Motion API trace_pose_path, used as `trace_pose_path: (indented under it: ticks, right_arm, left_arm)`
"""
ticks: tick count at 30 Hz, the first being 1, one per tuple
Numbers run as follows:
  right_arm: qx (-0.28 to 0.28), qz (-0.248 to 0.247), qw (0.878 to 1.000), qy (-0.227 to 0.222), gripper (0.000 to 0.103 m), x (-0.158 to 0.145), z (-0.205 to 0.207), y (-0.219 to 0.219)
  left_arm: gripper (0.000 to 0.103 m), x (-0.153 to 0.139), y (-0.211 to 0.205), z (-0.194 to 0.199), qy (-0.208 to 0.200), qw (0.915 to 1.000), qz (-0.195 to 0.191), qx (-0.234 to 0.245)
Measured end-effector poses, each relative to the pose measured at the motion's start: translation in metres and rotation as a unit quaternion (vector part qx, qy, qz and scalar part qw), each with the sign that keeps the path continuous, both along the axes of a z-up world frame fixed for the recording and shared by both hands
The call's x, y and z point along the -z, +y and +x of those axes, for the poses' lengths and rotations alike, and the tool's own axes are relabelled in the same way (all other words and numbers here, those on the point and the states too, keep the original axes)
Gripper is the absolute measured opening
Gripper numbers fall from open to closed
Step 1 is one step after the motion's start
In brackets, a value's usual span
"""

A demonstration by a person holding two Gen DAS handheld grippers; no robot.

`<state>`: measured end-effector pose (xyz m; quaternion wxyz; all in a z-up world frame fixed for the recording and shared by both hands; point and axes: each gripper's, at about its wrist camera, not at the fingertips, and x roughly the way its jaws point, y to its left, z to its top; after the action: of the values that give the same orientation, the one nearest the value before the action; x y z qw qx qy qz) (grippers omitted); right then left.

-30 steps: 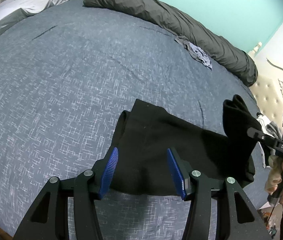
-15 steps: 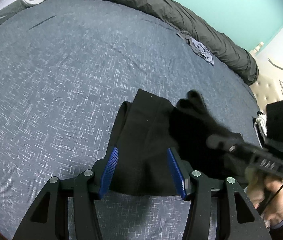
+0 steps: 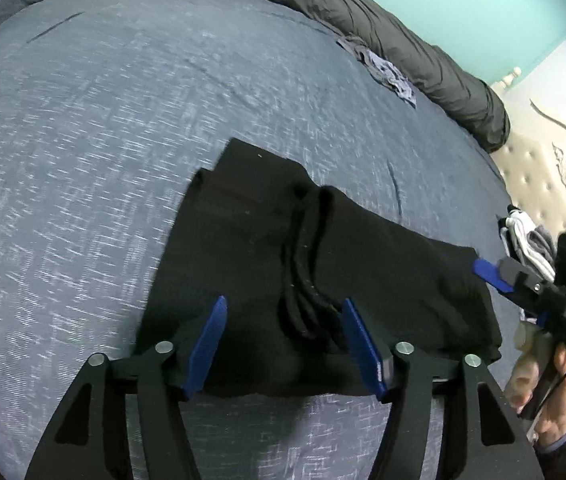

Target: Fold clothes

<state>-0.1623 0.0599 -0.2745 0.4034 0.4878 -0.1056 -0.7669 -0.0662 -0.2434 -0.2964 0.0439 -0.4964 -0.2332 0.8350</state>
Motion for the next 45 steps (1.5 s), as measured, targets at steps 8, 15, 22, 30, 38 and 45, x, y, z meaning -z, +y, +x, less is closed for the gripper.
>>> trace_pose_path:
  ticks: [8,15,22,30,38,45]
  right_arm:
    - [0.069,0.061,0.996,0.009,0.071,0.022,-0.007,0.116]
    - [0.093,0.087,0.992,0.013,0.071,0.022,-0.014,0.166]
    - [0.113,0.077,0.991,0.006,0.071,0.026,-0.017,0.192]
    - [0.114,0.072,0.991,-0.004,0.071,0.031,-0.016,0.19]
    - [0.123,0.074,0.99,-0.005,0.071,0.027,-0.018,0.192]
    - [0.119,0.088,0.989,-0.014,0.072,0.019,-0.02,0.192]
  left_arm:
    - [0.072,0.006,0.015,-0.018,-0.007,0.9998,0.018,-0.006]
    - [0.072,0.02,0.022,-0.027,-0.027,0.9995,0.011,-0.013]
    - [0.057,0.026,0.027,-0.027,-0.025,0.9995,0.017,-0.004]
    - [0.018,0.011,0.028,-0.021,-0.002,0.9999,0.007,0.009]
    - [0.015,-0.041,0.018,-0.005,0.061,0.998,-0.011,0.01]
    - [0.015,-0.04,-0.032,-0.002,0.046,0.9986,0.014,-0.023]
